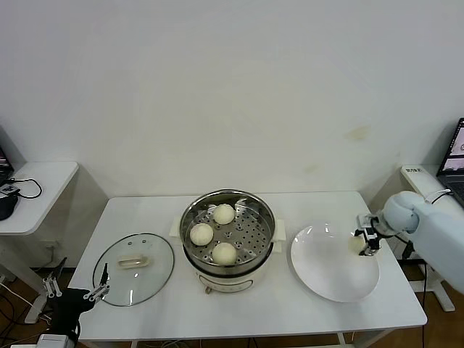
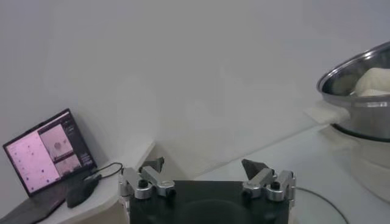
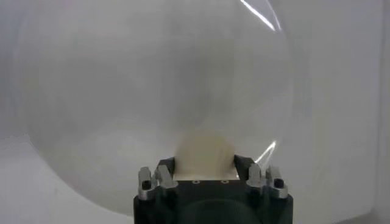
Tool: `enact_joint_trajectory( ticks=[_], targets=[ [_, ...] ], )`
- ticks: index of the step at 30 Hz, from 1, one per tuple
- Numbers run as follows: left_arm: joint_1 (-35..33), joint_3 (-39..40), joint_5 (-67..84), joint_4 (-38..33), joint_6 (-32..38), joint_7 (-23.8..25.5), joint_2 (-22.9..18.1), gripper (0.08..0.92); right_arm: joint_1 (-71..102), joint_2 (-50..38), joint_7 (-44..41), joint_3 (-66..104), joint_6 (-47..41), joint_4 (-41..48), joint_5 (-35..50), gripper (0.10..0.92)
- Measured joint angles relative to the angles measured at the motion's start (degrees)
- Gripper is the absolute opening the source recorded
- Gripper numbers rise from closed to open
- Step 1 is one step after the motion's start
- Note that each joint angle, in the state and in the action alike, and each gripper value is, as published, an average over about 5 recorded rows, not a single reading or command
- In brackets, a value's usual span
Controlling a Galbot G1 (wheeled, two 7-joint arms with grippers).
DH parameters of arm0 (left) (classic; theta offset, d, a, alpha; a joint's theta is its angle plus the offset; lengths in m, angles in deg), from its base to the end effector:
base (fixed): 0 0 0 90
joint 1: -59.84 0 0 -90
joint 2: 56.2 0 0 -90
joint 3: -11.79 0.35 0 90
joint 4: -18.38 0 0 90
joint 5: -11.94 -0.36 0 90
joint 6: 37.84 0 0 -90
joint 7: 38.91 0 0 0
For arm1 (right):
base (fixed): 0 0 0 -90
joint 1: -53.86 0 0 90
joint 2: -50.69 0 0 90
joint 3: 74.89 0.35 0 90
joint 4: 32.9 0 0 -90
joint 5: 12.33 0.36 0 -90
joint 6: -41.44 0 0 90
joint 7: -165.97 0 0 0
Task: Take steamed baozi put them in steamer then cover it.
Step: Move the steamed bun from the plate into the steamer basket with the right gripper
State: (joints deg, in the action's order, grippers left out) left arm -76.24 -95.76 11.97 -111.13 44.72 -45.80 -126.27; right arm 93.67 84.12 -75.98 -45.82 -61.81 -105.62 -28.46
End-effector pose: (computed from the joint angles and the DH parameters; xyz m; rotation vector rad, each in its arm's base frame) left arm 0.1223 0.1200 -0.2498 0.2008 -2.8949 -0.6956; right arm 0.4929 -0.2158 -0.1934 1.0389 -1.4192 1.4121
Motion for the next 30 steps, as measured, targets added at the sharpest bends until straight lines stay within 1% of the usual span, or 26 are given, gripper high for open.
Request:
enact_joint_trajectory(
  ticks=[8, 15, 23, 30],
  targets=[
    [0.42, 0.67, 0.01, -0.38, 0.05, -0.07, 0.40, 0.823, -10.44, -4.06, -0.51, -6.40, -2.87, -7.75, 6.72, 0.625],
    [1.10, 1.33, 0.00, -0.61, 0.10, -0.12, 0.99, 0.823, -23.22, -3.77, 0.49, -15.09, -6.43, -14.13, 14.71, 0.629],
    [1.98, 1.83, 0.05, -0.56, 0.06, -0.03, 1.21, 0.823, -36.46, 3.41, 3.53, -25.23, -12.18, -17.27, 25.76, 0.636],
    [2.47, 1.22, 0.24, -0.78, -0.02, 0.00, 0.72, 0.823, -40.98, 12.09, 6.82, -30.93, -17.29, -17.44, 34.21, 0.636]
  ],
)
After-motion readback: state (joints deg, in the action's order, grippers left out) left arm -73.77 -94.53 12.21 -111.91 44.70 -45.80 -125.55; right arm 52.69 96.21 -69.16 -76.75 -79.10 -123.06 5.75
